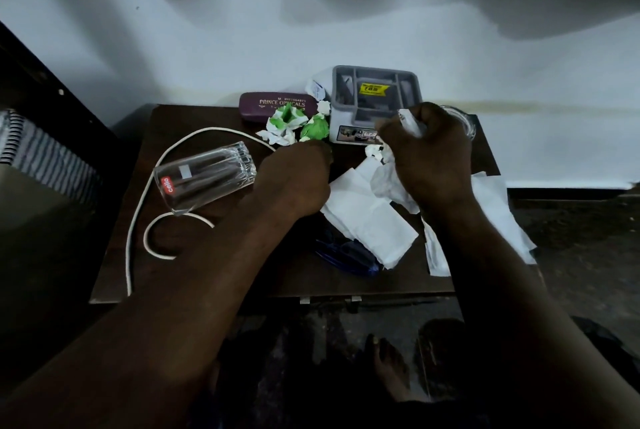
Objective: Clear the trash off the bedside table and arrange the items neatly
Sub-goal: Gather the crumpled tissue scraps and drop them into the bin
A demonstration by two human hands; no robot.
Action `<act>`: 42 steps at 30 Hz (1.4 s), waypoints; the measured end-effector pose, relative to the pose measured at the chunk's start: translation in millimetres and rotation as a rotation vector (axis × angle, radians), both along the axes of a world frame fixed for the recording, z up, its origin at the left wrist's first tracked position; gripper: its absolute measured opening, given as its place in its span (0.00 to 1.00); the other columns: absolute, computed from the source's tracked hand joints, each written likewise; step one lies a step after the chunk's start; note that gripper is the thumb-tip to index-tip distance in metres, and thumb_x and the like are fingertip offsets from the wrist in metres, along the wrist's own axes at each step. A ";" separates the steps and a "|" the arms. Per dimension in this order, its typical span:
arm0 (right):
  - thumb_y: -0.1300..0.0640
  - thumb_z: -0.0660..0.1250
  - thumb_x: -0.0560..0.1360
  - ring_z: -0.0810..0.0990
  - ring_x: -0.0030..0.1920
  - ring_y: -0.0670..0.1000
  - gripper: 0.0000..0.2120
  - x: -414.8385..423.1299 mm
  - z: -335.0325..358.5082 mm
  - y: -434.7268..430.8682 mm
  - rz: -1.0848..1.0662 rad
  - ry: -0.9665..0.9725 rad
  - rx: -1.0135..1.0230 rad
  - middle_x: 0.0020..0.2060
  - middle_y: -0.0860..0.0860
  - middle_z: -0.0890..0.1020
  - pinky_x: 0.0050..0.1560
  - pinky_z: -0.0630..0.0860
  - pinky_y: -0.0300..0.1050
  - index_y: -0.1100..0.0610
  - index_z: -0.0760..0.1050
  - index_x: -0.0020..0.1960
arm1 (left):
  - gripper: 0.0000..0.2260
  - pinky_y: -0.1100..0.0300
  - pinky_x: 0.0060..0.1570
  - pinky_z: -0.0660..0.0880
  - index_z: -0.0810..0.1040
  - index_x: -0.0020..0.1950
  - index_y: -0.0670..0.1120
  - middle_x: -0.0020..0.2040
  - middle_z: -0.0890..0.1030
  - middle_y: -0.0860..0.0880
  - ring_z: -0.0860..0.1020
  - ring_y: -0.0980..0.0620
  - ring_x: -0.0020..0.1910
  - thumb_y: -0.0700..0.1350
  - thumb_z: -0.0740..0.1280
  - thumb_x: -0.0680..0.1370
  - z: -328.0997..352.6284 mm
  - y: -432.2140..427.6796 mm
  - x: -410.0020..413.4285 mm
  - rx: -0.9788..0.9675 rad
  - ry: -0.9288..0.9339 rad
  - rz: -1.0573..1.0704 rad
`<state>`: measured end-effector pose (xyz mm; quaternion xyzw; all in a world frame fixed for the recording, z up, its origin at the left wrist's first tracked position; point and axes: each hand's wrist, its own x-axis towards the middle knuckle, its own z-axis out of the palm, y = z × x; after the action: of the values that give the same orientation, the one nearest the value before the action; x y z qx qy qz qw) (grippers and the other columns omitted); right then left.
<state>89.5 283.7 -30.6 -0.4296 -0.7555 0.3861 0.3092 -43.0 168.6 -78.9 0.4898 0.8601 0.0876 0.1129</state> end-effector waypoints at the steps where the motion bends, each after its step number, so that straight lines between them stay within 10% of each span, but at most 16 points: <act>1: 0.49 0.74 0.73 0.83 0.38 0.51 0.11 -0.1 -0.4 0.7 -0.003 -0.005 0.010 0.34 0.49 0.84 0.43 0.79 0.49 0.57 0.79 0.41 | 0.23 0.48 0.61 0.77 0.75 0.71 0.52 0.70 0.77 0.50 0.78 0.43 0.65 0.44 0.64 0.76 -0.6 0.0 1.2 0.020 0.032 0.007; 9: 0.51 0.73 0.72 0.81 0.37 0.41 0.08 8.1 4.3 15.2 -0.122 -0.019 0.024 0.39 0.46 0.86 0.42 0.75 0.36 0.55 0.83 0.48 | 0.03 0.55 0.50 0.79 0.83 0.45 0.52 0.45 0.85 0.55 0.83 0.53 0.47 0.45 0.70 0.75 18.4 9.0 -4.9 0.588 -0.211 0.193; 16: 0.59 0.73 0.73 0.87 0.46 0.55 0.04 9.0 1.2 17.9 -0.045 0.056 -0.095 0.43 0.52 0.88 0.56 0.82 0.57 0.54 0.85 0.47 | 0.14 0.57 0.27 0.77 0.78 0.36 0.55 0.41 0.84 0.57 0.79 0.57 0.33 0.41 0.64 0.79 36.5 2.9 -18.0 0.957 -0.706 0.397; 23: 0.47 0.75 0.75 0.87 0.41 0.51 0.09 -6.8 -2.2 -3.3 0.116 -0.013 -0.105 0.39 0.48 0.88 0.51 0.84 0.58 0.53 0.85 0.48 | 0.14 0.68 0.23 0.65 0.85 0.36 0.50 0.39 0.86 0.52 0.73 0.61 0.24 0.37 0.66 0.76 50.8 -7.8 -31.2 0.981 -0.982 0.454; 30: 0.42 0.79 0.71 0.77 0.68 0.40 0.33 -23.8 -3.7 -25.9 0.401 -0.110 -0.086 0.71 0.40 0.78 0.67 0.75 0.36 0.37 0.73 0.74 | 0.10 0.69 0.25 0.60 0.86 0.43 0.47 0.40 0.85 0.46 0.69 0.52 0.25 0.37 0.65 0.75 52.8 -15.7 -34.6 0.905 -1.173 0.399; 33: 0.49 0.76 0.77 0.82 0.59 0.36 0.20 -31.5 -2.7 -35.2 0.473 0.012 -0.120 0.62 0.39 0.85 0.59 0.76 0.31 0.44 0.80 0.68 | 0.09 0.68 0.24 0.61 0.86 0.44 0.47 0.40 0.85 0.45 0.70 0.54 0.25 0.39 0.66 0.76 52.9 -17.6 -32.7 0.843 -1.184 0.382; 36: 0.51 0.73 0.80 0.87 0.52 0.44 0.10 -35.1 -3.3 -37.8 0.452 0.060 -0.129 0.50 0.45 0.89 0.56 0.82 0.46 0.51 0.85 0.59 | 0.08 0.67 0.24 0.63 0.85 0.47 0.45 0.37 0.83 0.46 0.69 0.54 0.25 0.38 0.66 0.79 54.4 -18.7 -34.0 0.858 -1.232 0.382; 42: 0.42 0.73 0.76 0.86 0.41 0.47 0.12 -33.4 -9.1 -28.5 0.164 0.089 -0.163 0.39 0.46 0.86 0.47 0.82 0.49 0.50 0.82 0.45 | 0.12 0.63 0.23 0.69 0.83 0.44 0.46 0.36 0.83 0.47 0.78 0.50 0.26 0.35 0.62 0.81 50.4 -22.6 -41.6 0.865 -0.983 0.482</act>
<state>56.1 255.2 -39.7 -0.3726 -0.7396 0.4889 0.2741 -84.6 146.0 -28.5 0.1898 0.6820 0.6562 0.2612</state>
